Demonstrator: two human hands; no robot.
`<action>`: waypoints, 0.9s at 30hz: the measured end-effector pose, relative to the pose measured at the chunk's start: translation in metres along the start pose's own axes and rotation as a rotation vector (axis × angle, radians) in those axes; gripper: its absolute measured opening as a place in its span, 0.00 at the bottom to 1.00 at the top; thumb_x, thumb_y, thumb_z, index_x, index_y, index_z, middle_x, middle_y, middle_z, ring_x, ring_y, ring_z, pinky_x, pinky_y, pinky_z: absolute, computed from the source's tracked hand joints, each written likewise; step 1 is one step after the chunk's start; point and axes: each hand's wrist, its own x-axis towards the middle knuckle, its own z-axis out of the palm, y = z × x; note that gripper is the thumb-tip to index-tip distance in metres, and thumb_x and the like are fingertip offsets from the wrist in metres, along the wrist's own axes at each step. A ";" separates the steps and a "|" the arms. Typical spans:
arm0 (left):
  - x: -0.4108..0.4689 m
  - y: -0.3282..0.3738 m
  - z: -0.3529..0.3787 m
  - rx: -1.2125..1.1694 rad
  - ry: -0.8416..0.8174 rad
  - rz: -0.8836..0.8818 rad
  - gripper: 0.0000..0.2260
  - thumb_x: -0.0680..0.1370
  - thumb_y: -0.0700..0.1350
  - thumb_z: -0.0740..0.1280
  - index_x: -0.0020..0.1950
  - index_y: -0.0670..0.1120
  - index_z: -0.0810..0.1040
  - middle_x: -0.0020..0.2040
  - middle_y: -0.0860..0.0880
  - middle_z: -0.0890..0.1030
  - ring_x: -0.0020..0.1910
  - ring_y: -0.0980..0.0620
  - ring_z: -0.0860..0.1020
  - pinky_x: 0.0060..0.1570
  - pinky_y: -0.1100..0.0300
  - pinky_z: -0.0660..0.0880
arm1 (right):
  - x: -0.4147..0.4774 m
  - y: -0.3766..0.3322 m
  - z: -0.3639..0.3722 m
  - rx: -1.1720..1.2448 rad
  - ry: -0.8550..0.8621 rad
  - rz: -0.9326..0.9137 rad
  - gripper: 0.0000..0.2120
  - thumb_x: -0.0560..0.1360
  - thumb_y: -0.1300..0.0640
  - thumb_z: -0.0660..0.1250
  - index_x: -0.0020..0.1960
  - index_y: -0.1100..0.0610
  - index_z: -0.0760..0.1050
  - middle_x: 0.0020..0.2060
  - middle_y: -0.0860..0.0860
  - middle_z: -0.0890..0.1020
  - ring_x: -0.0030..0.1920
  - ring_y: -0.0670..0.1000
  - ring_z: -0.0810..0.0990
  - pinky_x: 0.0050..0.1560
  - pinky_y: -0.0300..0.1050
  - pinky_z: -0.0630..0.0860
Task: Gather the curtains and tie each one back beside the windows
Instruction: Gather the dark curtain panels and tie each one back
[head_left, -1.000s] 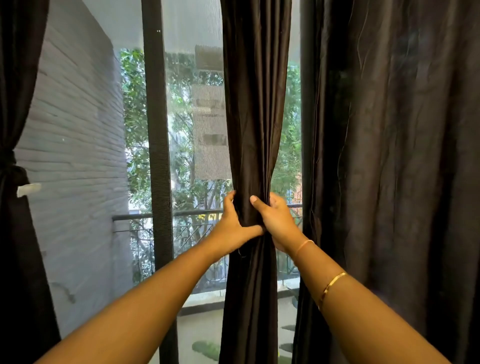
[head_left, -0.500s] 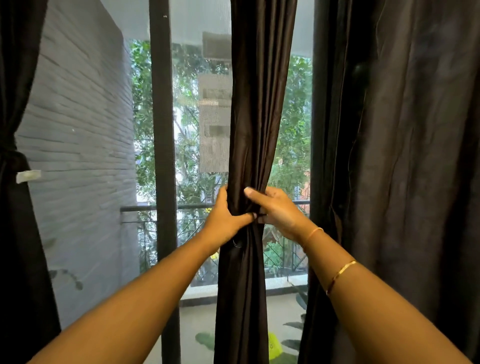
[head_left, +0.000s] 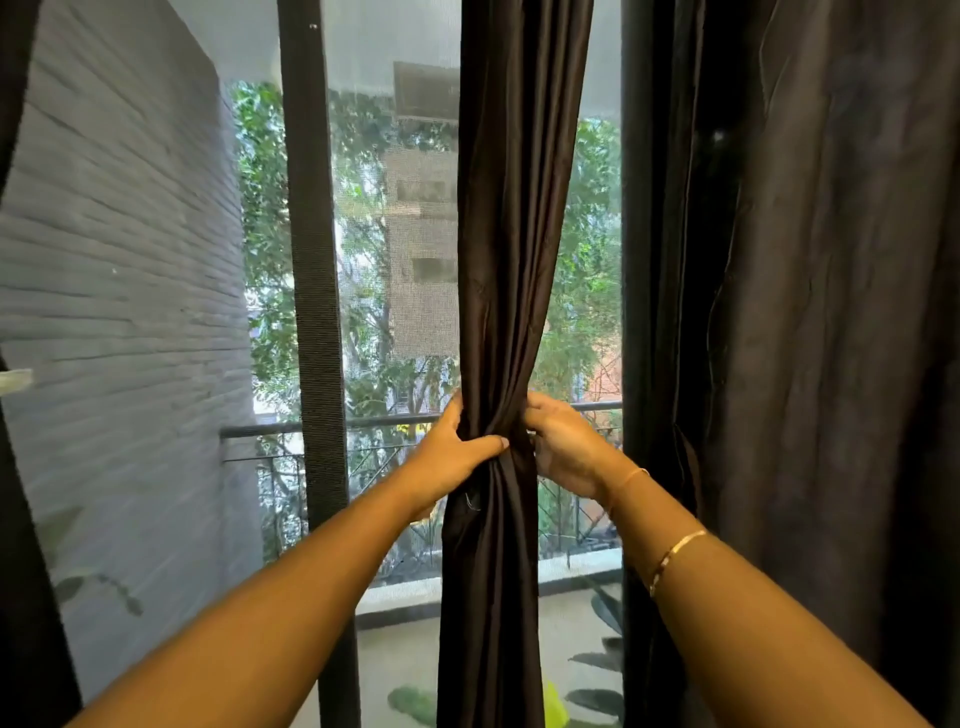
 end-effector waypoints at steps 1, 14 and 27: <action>0.001 0.000 -0.002 -0.010 -0.020 -0.017 0.24 0.73 0.41 0.70 0.63 0.60 0.65 0.52 0.58 0.79 0.45 0.65 0.80 0.40 0.71 0.75 | -0.001 -0.001 -0.003 0.008 -0.010 0.024 0.15 0.80 0.64 0.56 0.63 0.61 0.74 0.57 0.59 0.79 0.51 0.55 0.77 0.61 0.55 0.72; 0.010 -0.001 -0.009 -0.090 -0.086 -0.069 0.16 0.73 0.35 0.62 0.51 0.57 0.72 0.48 0.51 0.79 0.44 0.54 0.79 0.43 0.62 0.74 | 0.003 0.005 -0.021 -0.026 -0.049 0.089 0.10 0.79 0.64 0.57 0.43 0.53 0.70 0.33 0.48 0.74 0.34 0.46 0.71 0.36 0.41 0.75; 0.027 -0.010 -0.005 -0.166 -0.002 -0.126 0.16 0.73 0.34 0.58 0.57 0.48 0.74 0.45 0.49 0.82 0.42 0.51 0.81 0.41 0.58 0.77 | 0.007 0.011 -0.037 0.200 0.024 -0.050 0.06 0.80 0.61 0.57 0.47 0.61 0.72 0.37 0.54 0.80 0.33 0.47 0.79 0.32 0.38 0.78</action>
